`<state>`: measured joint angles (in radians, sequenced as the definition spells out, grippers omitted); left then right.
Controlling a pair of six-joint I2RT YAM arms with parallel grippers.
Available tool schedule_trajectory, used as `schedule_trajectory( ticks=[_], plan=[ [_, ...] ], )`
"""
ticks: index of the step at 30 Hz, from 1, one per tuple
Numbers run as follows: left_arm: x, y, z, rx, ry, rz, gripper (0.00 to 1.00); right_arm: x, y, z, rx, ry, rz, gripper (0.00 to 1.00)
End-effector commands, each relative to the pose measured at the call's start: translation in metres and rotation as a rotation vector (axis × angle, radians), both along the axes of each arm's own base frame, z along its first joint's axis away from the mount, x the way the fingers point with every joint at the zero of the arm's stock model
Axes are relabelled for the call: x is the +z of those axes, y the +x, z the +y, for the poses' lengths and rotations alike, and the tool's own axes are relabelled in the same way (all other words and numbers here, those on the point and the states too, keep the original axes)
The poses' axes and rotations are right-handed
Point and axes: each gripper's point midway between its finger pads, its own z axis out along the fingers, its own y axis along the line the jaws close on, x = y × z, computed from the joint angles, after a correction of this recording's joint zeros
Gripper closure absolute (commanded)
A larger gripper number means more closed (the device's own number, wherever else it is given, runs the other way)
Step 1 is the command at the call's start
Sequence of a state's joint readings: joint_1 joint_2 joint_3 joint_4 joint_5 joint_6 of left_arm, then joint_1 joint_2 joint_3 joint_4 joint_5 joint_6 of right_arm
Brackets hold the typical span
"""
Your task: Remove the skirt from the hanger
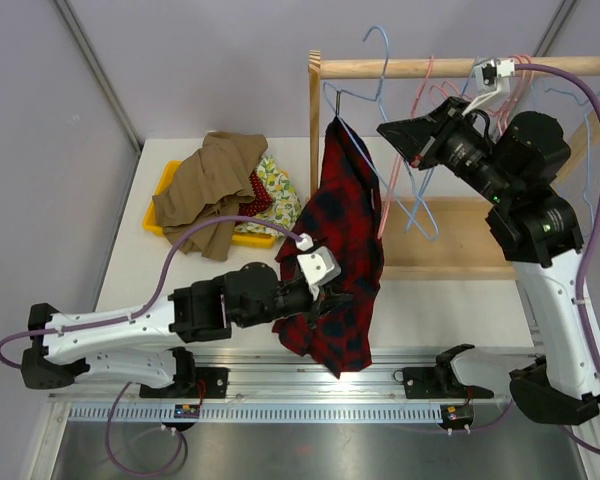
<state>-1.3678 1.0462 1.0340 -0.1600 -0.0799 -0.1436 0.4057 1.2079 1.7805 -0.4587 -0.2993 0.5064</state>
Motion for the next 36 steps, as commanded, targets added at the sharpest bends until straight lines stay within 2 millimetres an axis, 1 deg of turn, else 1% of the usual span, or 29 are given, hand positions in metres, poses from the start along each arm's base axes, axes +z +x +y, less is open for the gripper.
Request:
schedule_trajectory(
  ticks=[1,2,3,4,5,6,7,8,9,10,12,13,14,15,18,20,21,22,23,24,25,26,27,29,30,31,32,35,36],
  plan=[
    [0.023,0.044,0.006,0.243,-0.021,-0.085,1.0,0.015,-0.04,-0.014,0.014,0.063,0.038,1.0],
    [0.032,0.051,0.003,0.27,-0.022,-0.107,1.0,0.003,-0.053,-0.019,0.01,0.052,0.091,1.0],
    [0.037,0.059,0.005,0.299,-0.007,-0.147,1.0,-0.006,-0.059,-0.023,0.001,0.042,0.126,1.0],
    [0.042,0.074,0.01,0.359,0.009,-0.165,1.0,-0.026,-0.066,-0.028,-0.01,0.008,0.207,1.0],
    [0.048,0.084,0.012,0.387,0.016,-0.183,1.0,-0.031,-0.077,-0.033,-0.016,-0.006,0.228,1.0],
    [0.063,0.094,0.01,0.415,-0.002,-0.185,1.0,-0.04,-0.083,-0.036,-0.018,-0.027,0.261,1.0],
    [0.067,0.113,0.017,0.462,0.003,-0.185,1.0,-0.058,-0.094,-0.038,-0.006,-0.06,0.333,1.0],
    [0.071,0.123,0.019,0.484,0.002,-0.184,1.0,-0.061,-0.106,-0.042,0.002,-0.066,0.342,1.0],
    [0.082,0.136,0.017,0.506,0.004,-0.208,1.0,-0.069,-0.113,-0.044,0.012,-0.082,0.361,1.0],
    [0.085,0.155,0.027,0.562,0.016,-0.211,1.0,-0.076,-0.128,-0.047,0.028,-0.094,0.388,1.0],
    [0.09,0.178,0.035,0.631,0.043,-0.228,1.0,-0.087,-0.141,-0.049,0.049,-0.115,0.431,1.0],
    [0.091,0.202,0.046,0.722,0.089,-0.237,1.0,-0.093,-0.157,-0.049,0.092,-0.124,0.461,1.0],
    [0.093,0.214,0.057,0.777,0.121,-0.247,1.0,-0.093,-0.166,-0.048,0.12,-0.122,0.464,1.0],
    [0.089,0.231,0.078,0.863,0.174,-0.247,1.0,-0.092,-0.178,-0.044,0.18,-0.118,0.468,1.0],
    [0.1,0.25,0.112,0.975,0.193,-0.254,1.0,-0.079,-0.207,-0.042,0.27,-0.086,0.432,1.0],
    [0.109,0.259,0.152,1.08,0.198,-0.263,1.0,-0.066,-0.226,-0.039,0.347,-0.069,0.404,1.0],
    [0.113,0.267,0.176,1.148,0.202,-0.263,1.0,-0.062,-0.232,-0.038,0.375,-0.066,0.397,1.0],
    [0.117,0.269,0.19,1.179,0.2,-0.265,1.0,-0.063,-0.236,-0.039,0.381,-0.07,0.407,1.0],
    [0.132,0.268,0.207,1.216,0.175,-0.278,1.0,-0.059,-0.237,-0.04,0.382,-0.082,0.393,1.0],
    [0.14,0.274,0.234,1.286,0.17,-0.279,1.0,-0.061,-0.238,-0.042,0.375,-0.094,0.396,1.0],
    [0.15,0.274,0.249,1.32,0.157,-0.285,1.0,-0.067,-0.235,-0.044,0.349,-0.112,0.424,1.0],
    [0.169,0.273,0.263,1.345,0.114,-0.294,1.0,-0.066,-0.235,-0.048,0.334,-0.129,0.402,1.0],
    [0.174,0.279,0.283,1.373,0.118,-0.294,1.0,-0.068,-0.227,-0.052,0.279,-0.137,0.405,1.0],
    [0.19,0.284,0.3,1.401,0.085,-0.3,1.0,-0.065,-0.221,-0.058,0.221,-0.141,0.386,1.0],
    [0.207,0.288,0.31,1.4,0.058,-0.309,1.0,-0.063,-0.212,-0.064,0.163,-0.141,0.368,1.0],
    [0.214,0.291,0.314,1.403,0.043,-0.31,1.0,-0.063,-0.204,-0.065,0.132,-0.142,0.366,1.0],
    [0.231,0.298,0.318,1.407,0.021,-0.322,1.0,-0.059,-0.192,-0.068,0.079,-0.135,0.344,1.0],
    [0.255,0.308,0.318,1.398,-0.009,-0.346,1.0,-0.06,-0.17,-0.068,0.026,-0.129,0.342,1.0],
    [0.283,0.299,0.321,1.379,-0.066,-0.388,1.0,-0.055,-0.161,-0.067,0.006,-0.118,0.312,1.0]
  ],
)
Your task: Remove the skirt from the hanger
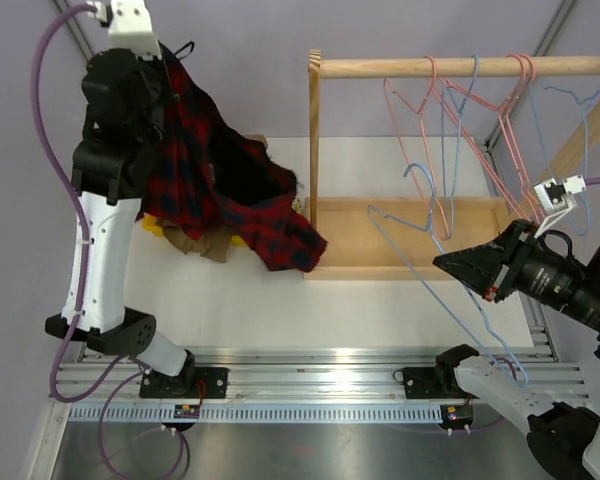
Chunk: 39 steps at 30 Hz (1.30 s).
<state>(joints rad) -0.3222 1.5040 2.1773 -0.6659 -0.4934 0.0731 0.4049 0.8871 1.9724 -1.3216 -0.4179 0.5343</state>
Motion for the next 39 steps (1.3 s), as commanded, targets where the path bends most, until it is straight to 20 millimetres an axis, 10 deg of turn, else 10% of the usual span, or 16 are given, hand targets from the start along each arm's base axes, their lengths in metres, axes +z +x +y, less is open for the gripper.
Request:
schedule_trajectory(
  ticks=[1,6,15,16,17,19,21,30,39],
  plan=[
    [0.054,0.012,-0.008,-0.087,-0.022,-0.138,1.0,0.006,0.047,-0.001,-0.118,-0.019,-0.049,1.0],
    [0.059,0.054,-0.005,-0.151,-0.08,-0.193,1.0,0.015,0.086,0.01,-0.152,0.005,-0.111,1.0],
    [-0.133,0.153,-0.042,-0.284,-0.183,0.216,0.98,0.048,0.154,0.027,-0.217,0.047,-0.207,1.0],
    [-0.15,0.156,-0.043,-0.266,-0.218,0.251,0.9,0.056,0.158,0.026,-0.232,0.052,-0.232,1.0],
    [-0.189,0.16,-0.041,-0.242,-0.237,0.345,0.45,0.059,0.165,0.024,-0.258,0.053,-0.245,1.0],
    [-0.22,0.158,-0.043,-0.237,-0.275,0.434,0.01,0.069,0.178,0.026,-0.277,0.059,-0.278,1.0],
    [-0.246,0.145,-0.043,-0.223,-0.292,0.496,0.01,0.076,0.189,0.027,-0.299,0.07,-0.299,1.0],
    [-0.216,0.086,-0.019,-0.164,-0.248,0.393,0.01,0.052,0.242,0.047,-0.319,0.07,-0.24,1.0],
    [-0.156,0.027,-0.015,-0.211,-0.25,0.287,0.01,0.024,0.23,0.046,-0.312,0.075,-0.161,0.9]
  ],
)
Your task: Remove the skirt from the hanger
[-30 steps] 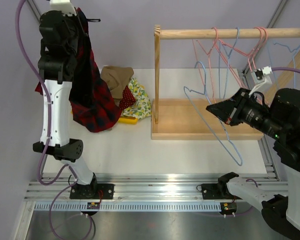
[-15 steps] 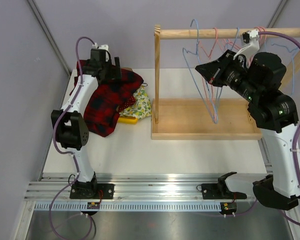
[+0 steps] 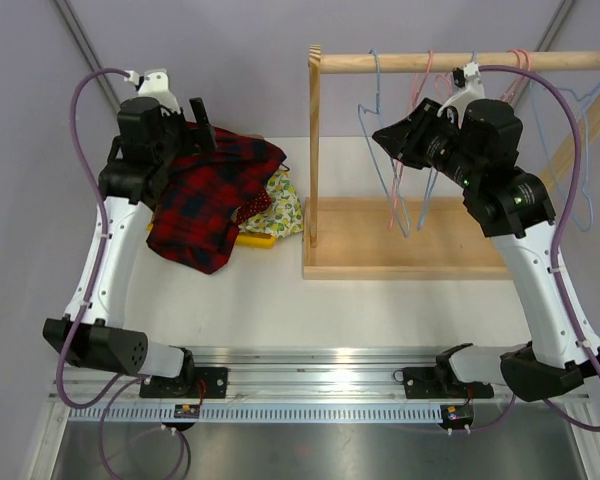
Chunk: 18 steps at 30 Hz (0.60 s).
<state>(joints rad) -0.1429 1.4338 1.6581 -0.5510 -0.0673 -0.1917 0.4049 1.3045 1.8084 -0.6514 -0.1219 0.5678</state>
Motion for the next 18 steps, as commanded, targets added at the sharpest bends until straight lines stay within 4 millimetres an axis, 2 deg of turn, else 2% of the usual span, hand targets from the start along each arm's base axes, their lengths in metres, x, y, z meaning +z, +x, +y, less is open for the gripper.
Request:
schedule_trajectory(
  ticks=[1,3,4,6,7,8,9,10,11,12,13,14,15,16,17,18],
  plan=[
    [0.017,-0.016,0.002,-0.008,-0.005,-0.044,0.01,0.033,-0.02,-0.011,-0.013,0.053,-0.092,0.63],
    [0.035,-0.031,0.002,-0.021,-0.016,-0.087,0.01,0.038,-0.031,-0.017,-0.019,0.05,-0.105,0.3],
    [0.04,-0.037,0.002,-0.024,-0.018,-0.096,0.01,0.039,-0.033,-0.019,-0.024,0.047,-0.108,0.09],
    [0.055,-0.051,0.003,-0.028,-0.026,-0.133,0.01,0.045,-0.043,-0.026,-0.038,0.042,-0.133,0.01],
    [0.058,-0.057,0.002,-0.035,-0.028,-0.134,0.01,0.047,-0.045,-0.028,-0.042,0.04,-0.145,0.01],
    [0.063,-0.063,0.002,-0.039,-0.03,-0.144,0.01,0.058,-0.056,-0.035,-0.053,0.05,-0.188,0.01],
    [0.073,-0.075,0.004,-0.04,-0.033,-0.168,0.01,0.058,-0.06,-0.039,-0.062,0.049,-0.199,0.0],
    [0.073,-0.084,0.003,-0.049,-0.035,-0.168,0.01,0.061,-0.064,-0.046,-0.091,0.053,-0.222,0.0],
    [0.076,-0.092,0.004,-0.054,-0.037,-0.179,0.01,0.081,-0.086,-0.058,-0.107,0.088,-0.308,0.01],
    [0.076,-0.108,0.005,-0.056,-0.049,-0.194,0.01,0.069,-0.087,-0.062,-0.12,0.08,-0.309,0.01],
    [0.075,-0.117,0.003,-0.071,-0.056,-0.2,0.01,0.078,-0.092,-0.075,-0.18,0.104,-0.366,0.01],
    [0.072,-0.126,0.0,-0.09,-0.07,-0.204,0.01,0.068,-0.109,-0.089,-0.213,0.101,-0.397,0.01],
    [0.048,-0.131,-0.001,-0.094,-0.079,-0.164,0.01,0.065,-0.117,-0.099,-0.245,0.102,-0.423,0.01],
    [0.055,-0.151,-0.003,-0.121,-0.096,-0.215,0.01,0.064,-0.123,-0.112,-0.301,0.111,-0.452,0.0],
    [0.046,-0.161,-0.005,-0.14,-0.102,-0.212,0.01,0.065,-0.148,-0.129,-0.336,0.135,-0.499,0.01],
    [0.039,-0.167,-0.006,-0.147,-0.112,-0.214,0.01,0.042,-0.145,-0.134,-0.367,0.109,-0.468,0.0]
  ],
)
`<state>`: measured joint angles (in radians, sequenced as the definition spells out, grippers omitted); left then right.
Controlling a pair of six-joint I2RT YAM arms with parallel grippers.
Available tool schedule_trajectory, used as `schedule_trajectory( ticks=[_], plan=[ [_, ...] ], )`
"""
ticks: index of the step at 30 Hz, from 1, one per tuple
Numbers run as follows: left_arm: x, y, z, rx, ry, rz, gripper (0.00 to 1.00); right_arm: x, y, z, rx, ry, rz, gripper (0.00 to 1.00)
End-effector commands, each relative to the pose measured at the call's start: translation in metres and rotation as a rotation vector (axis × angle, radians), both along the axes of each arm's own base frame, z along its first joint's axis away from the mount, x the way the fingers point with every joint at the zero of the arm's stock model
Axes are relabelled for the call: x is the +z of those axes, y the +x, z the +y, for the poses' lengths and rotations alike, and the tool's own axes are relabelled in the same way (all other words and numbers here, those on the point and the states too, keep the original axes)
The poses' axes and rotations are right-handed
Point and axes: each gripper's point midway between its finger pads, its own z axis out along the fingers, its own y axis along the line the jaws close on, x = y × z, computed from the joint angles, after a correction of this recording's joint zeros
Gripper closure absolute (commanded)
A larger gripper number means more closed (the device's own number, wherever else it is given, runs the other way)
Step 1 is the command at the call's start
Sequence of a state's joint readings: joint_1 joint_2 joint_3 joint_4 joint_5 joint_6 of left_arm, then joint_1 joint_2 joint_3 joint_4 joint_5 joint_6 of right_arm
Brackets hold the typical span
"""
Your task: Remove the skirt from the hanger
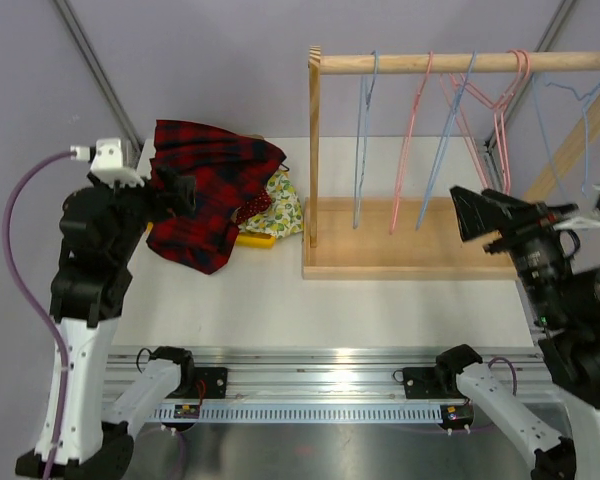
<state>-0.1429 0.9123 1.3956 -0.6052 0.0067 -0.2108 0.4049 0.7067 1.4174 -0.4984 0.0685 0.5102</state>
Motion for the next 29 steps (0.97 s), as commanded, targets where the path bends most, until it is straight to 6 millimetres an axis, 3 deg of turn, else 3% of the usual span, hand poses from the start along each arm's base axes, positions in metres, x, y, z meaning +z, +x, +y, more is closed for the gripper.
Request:
schedule_trajectory(
  ticks=[1,2,3,4,7,11,14,21,26,29],
  plan=[
    [-0.03,-0.036,-0.012,-0.085,-0.044,-0.002,0.01,-0.01,-0.019,-0.053,-0.231,0.039,-0.092,0.01],
    [-0.039,-0.042,-0.012,-0.086,-0.047,0.002,0.01,-0.015,-0.036,-0.067,-0.265,0.059,-0.109,0.01],
    [-0.047,-0.046,-0.011,-0.086,-0.048,0.008,0.01,-0.033,-0.035,-0.073,-0.297,0.057,-0.075,0.01],
    [-0.068,-0.049,-0.008,-0.068,-0.043,0.043,0.01,-0.051,-0.037,-0.086,-0.358,0.053,-0.025,0.01],
    [-0.081,-0.064,0.002,-0.026,-0.035,0.038,0.01,-0.079,-0.054,-0.107,-0.438,0.07,0.026,0.0],
    [-0.091,-0.071,0.01,0.004,-0.011,0.058,0.01,-0.097,-0.063,-0.111,-0.436,0.072,0.044,0.01],
    [-0.094,-0.07,0.009,0.004,-0.01,0.072,0.01,-0.103,-0.061,-0.108,-0.425,0.056,0.064,0.01],
    [-0.097,-0.063,0.049,0.238,0.018,0.103,0.01,-0.104,-0.06,-0.107,-0.423,0.052,0.057,0.0],
    [-0.089,-0.054,0.041,0.162,0.091,0.024,0.01,-0.11,-0.056,-0.099,-0.387,0.058,0.049,0.0],
    [-0.103,-0.043,0.043,0.164,0.139,0.027,0.01,-0.114,-0.048,-0.087,-0.341,0.021,0.056,0.0]
  ],
)
